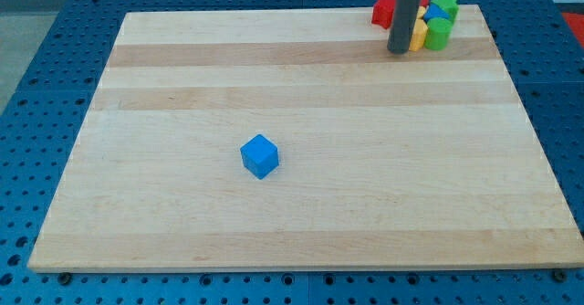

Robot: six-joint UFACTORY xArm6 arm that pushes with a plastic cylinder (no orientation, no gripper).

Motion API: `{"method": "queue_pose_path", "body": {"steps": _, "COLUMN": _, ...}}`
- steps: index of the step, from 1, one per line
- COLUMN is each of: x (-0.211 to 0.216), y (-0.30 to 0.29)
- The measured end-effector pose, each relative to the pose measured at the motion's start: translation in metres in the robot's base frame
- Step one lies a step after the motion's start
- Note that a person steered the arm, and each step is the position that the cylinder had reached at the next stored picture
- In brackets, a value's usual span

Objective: Move blue cube into the group of blocks

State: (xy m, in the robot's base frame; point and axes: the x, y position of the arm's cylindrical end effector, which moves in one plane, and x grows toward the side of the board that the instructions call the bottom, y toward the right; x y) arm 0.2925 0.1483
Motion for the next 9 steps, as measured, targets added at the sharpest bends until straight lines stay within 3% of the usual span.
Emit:
{"method": "queue_pose_path", "body": {"steps": 1, "x": 0.013, "y": -0.014}}
{"method": "queue_pose_path", "body": {"steps": 2, "x": 0.043, "y": -0.066}}
{"method": "queue_pose_path", "body": {"steps": 5, "x": 0.139, "y": -0.286}}
{"method": "queue_pose_path", "body": {"steps": 6, "x": 0.208, "y": -0.317}}
{"method": "queue_pose_path", "body": {"steps": 7, "x": 0.248, "y": -0.297}}
{"method": "queue_pose_path", "body": {"steps": 9, "x": 0.212, "y": -0.224}}
